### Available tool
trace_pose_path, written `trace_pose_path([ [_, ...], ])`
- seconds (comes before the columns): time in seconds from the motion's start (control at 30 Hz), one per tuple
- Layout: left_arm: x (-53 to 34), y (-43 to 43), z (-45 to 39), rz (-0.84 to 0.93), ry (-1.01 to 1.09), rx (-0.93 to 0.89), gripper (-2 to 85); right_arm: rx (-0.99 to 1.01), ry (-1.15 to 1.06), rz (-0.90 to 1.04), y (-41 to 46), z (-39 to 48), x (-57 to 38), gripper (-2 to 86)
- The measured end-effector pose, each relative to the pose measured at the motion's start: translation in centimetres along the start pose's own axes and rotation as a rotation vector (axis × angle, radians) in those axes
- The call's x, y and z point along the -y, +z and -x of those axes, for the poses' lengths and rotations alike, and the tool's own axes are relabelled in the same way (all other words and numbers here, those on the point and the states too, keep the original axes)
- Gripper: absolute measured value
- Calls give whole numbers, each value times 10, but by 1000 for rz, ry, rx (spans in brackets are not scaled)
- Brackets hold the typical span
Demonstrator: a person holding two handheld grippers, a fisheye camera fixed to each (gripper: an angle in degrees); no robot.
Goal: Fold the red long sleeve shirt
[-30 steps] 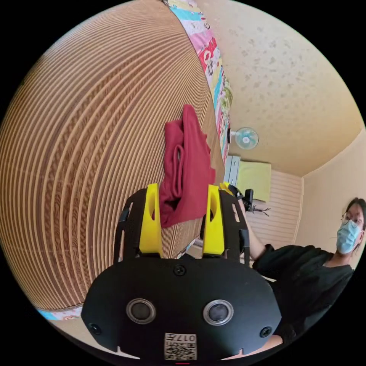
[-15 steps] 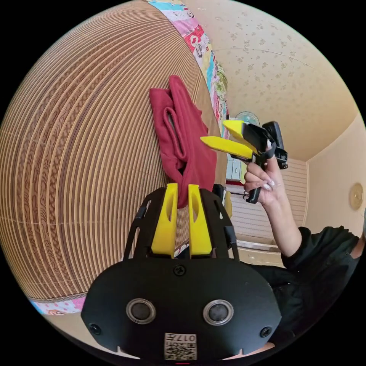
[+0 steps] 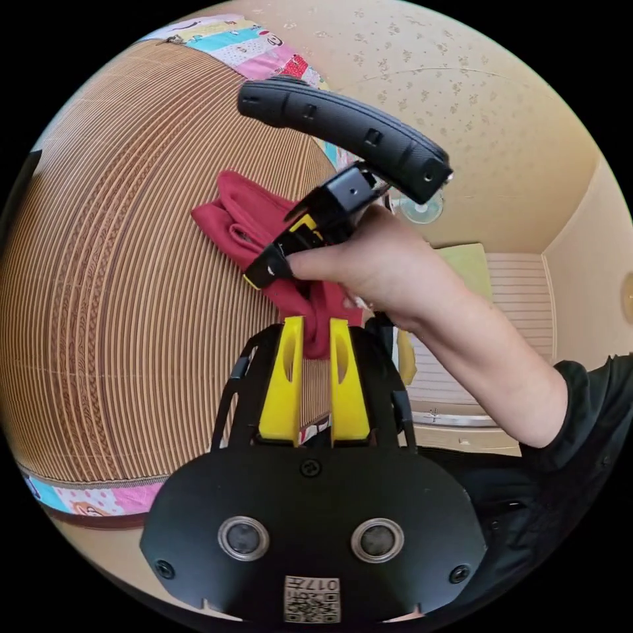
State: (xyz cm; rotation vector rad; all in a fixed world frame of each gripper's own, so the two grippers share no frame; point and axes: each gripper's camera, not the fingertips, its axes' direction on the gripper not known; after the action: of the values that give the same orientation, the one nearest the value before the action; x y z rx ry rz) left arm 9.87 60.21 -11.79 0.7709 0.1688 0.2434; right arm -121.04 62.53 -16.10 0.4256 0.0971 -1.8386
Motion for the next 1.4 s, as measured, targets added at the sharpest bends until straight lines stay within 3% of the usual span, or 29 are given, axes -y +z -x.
trace_pose_path([
  [0.1,-12,-17,7,-44,7,-124,112,291,59,-156,-1,-57,-43,84],
  [0.27,-19,-32,20,-29,-12,-119,115,892,169,-654,60,-207,-192,79],
  [0.37,-15,-26,25,-5,-23,-99,117,1088,176,-903,127,-269,-274,78],
  [0.53,-1,8,10,53,-18,-91,124,1289,302,-1088,260,-334,-356,77],
  [0.73,9,99,-15,196,4,-42,125,1333,465,-978,402,-376,-387,79],
  [0.83,16,144,-24,243,3,31,134,1461,405,-959,438,-391,-391,89],
  [1.13,71,226,-34,198,-83,46,204,1434,411,-1006,452,-435,-442,225],
  [1.4,77,311,-47,464,-133,141,173,1571,250,-810,470,-416,-375,224],
])
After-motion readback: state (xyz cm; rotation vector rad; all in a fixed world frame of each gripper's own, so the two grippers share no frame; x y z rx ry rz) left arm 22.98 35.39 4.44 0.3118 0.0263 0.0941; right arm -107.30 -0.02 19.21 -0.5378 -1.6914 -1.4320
